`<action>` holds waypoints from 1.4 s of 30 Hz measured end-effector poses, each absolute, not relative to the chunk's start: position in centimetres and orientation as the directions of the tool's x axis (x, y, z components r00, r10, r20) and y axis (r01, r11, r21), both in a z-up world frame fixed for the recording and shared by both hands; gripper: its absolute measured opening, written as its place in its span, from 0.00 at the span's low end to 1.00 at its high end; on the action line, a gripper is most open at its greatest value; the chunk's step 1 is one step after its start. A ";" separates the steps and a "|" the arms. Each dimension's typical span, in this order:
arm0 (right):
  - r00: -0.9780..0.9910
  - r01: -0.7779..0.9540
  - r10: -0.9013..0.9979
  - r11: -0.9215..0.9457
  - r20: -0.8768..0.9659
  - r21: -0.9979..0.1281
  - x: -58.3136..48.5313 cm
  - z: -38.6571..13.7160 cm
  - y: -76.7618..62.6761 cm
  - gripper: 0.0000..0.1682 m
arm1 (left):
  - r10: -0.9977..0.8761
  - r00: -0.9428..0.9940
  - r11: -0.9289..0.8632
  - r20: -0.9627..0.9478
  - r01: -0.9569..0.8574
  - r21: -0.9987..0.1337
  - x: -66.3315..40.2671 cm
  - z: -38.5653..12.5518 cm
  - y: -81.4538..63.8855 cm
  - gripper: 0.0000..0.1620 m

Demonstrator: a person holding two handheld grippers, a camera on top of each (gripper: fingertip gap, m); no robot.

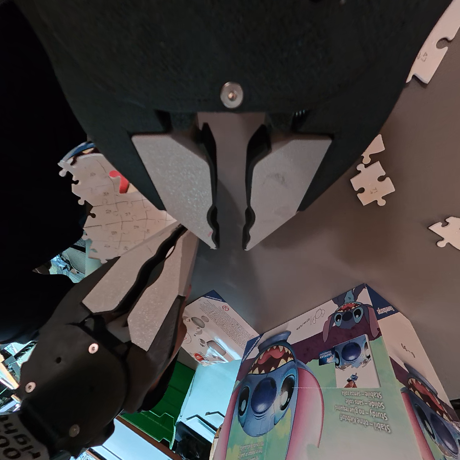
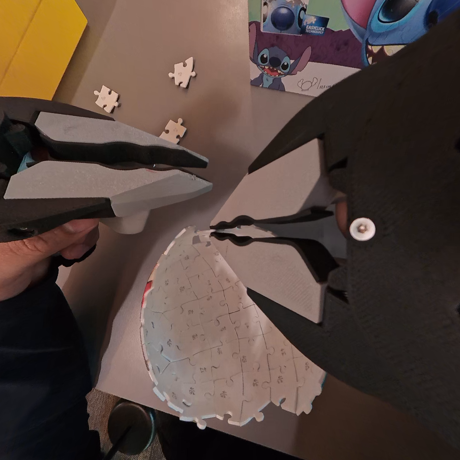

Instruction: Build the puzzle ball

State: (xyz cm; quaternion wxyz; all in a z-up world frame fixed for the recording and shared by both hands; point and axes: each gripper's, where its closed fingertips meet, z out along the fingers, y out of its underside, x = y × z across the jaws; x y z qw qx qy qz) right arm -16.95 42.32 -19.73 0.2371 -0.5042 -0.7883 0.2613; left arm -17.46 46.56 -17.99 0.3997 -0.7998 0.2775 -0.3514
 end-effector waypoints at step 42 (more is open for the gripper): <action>-0.380 0.621 0.923 0.303 0.060 -0.723 -16.7 -18.0 42.2 0.00 | -0.702 0.619 -0.538 0.354 -0.135 -0.832 -18.2 -18.1 47.1 0.09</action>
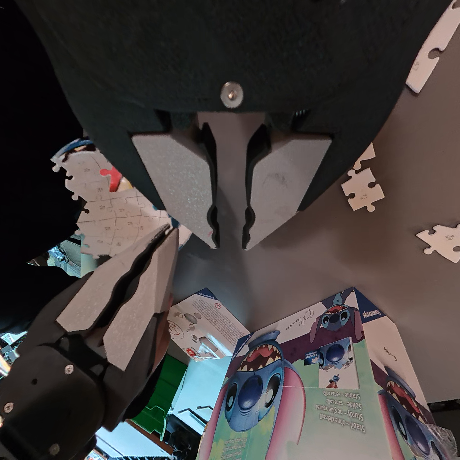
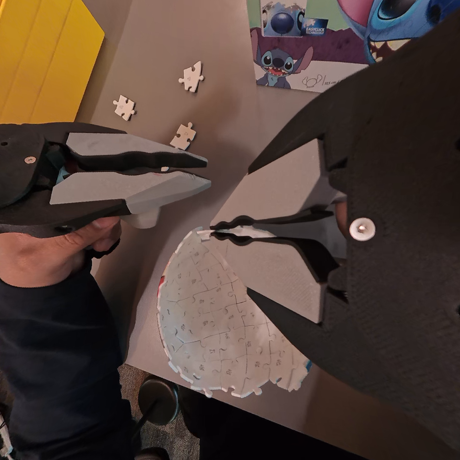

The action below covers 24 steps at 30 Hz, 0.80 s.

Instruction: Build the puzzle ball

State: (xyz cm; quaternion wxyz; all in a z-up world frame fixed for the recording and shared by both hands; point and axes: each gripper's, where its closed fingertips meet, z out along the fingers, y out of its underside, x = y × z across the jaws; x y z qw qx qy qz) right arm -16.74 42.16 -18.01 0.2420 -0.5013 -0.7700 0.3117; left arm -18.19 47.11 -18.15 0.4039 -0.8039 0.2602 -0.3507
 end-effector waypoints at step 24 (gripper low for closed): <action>-0.403 0.574 0.913 0.305 0.062 -0.760 -16.8 -17.4 42.6 0.00 | -0.695 0.625 -0.538 0.356 -0.123 -0.834 -18.5 -18.0 47.2 0.09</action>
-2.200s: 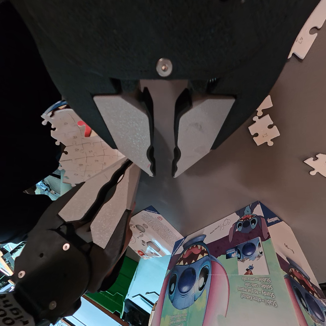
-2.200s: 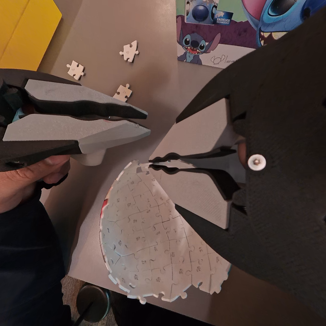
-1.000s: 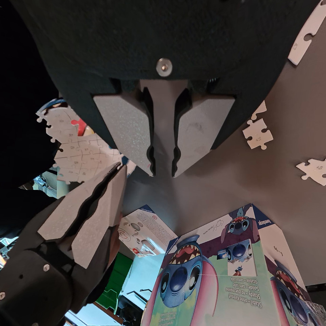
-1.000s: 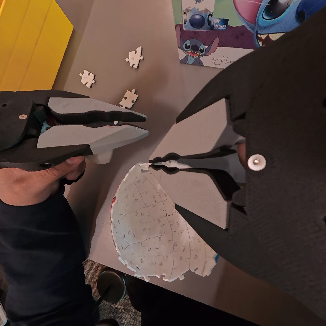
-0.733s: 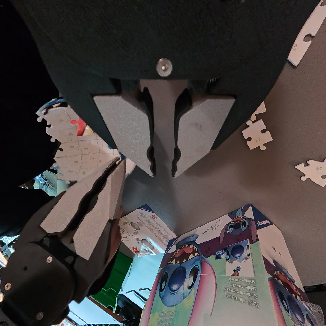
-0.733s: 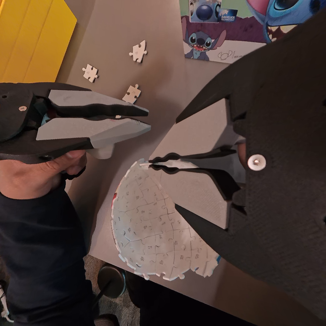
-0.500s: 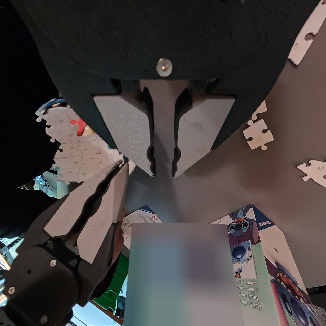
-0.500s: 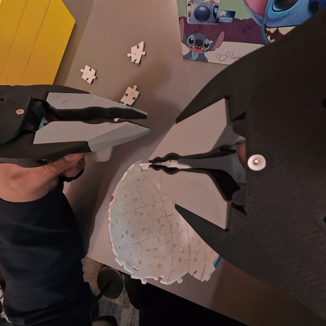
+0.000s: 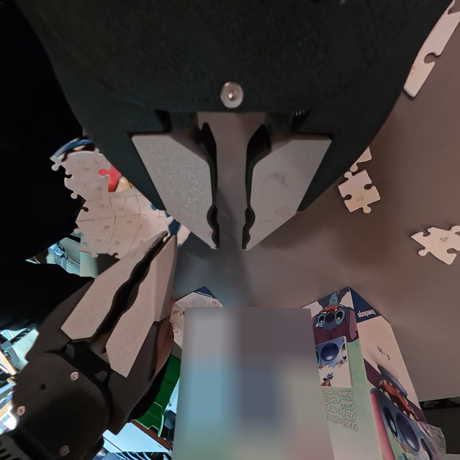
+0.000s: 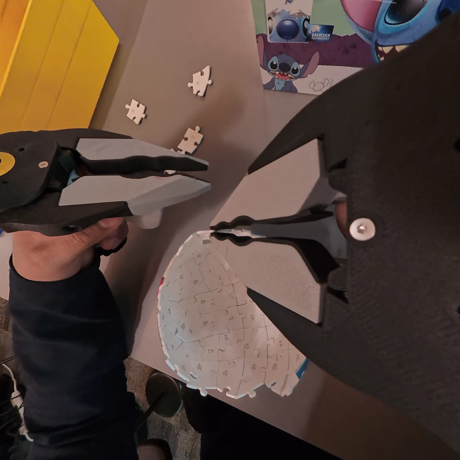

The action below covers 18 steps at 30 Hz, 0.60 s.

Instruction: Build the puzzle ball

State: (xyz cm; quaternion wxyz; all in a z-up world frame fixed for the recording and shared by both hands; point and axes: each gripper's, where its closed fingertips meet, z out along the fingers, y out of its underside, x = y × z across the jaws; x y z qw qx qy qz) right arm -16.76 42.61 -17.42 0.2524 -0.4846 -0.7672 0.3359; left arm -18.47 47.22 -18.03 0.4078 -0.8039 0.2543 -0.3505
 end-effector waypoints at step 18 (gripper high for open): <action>-0.389 0.456 0.921 0.199 0.006 -0.867 -16.4 -14.7 44.4 0.00 | -0.652 0.725 -0.528 0.222 -0.223 -0.820 -16.1 -14.0 45.1 0.12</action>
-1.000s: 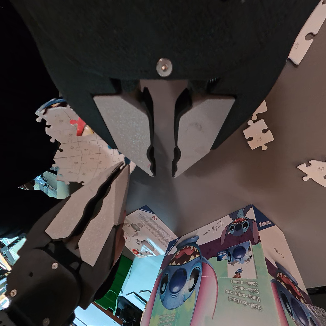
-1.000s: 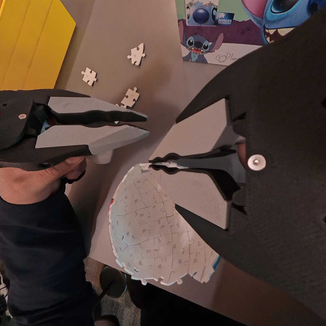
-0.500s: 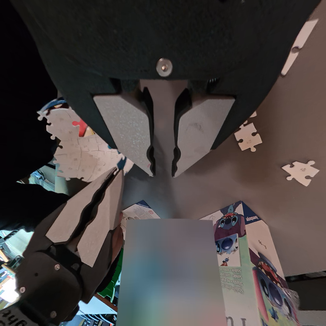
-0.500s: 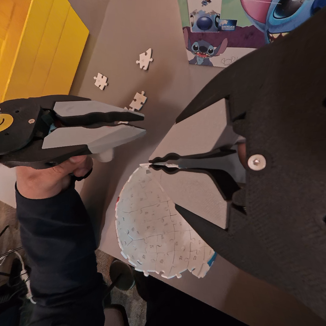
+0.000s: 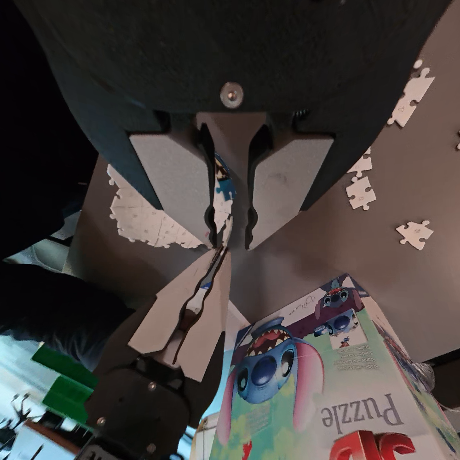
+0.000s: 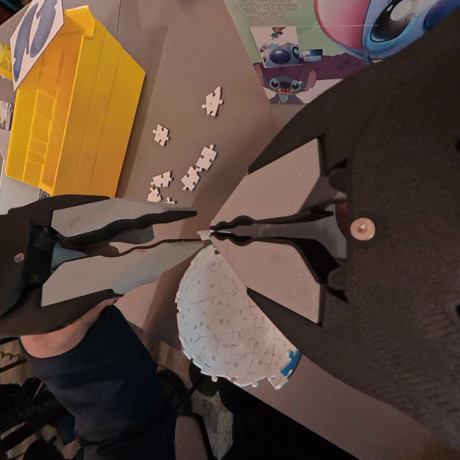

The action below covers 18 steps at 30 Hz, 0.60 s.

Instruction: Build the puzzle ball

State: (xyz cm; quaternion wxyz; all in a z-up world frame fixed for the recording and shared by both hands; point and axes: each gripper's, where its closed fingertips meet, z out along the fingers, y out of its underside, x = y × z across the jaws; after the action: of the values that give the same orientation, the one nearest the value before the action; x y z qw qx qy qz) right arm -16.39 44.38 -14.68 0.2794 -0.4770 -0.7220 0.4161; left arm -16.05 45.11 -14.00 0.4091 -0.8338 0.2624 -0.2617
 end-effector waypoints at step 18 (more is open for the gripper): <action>-0.455 0.422 0.890 0.221 0.006 -0.879 -15.1 -13.4 43.7 0.00 | -0.627 0.735 -0.612 0.258 -0.260 -0.747 -14.3 -14.4 43.8 0.00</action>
State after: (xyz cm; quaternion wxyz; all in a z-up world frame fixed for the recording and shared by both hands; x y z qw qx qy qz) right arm -15.09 43.73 -13.41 0.2692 -0.4471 -0.7336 0.4353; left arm -14.31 43.78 -14.35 0.3571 -0.8601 0.2580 -0.2572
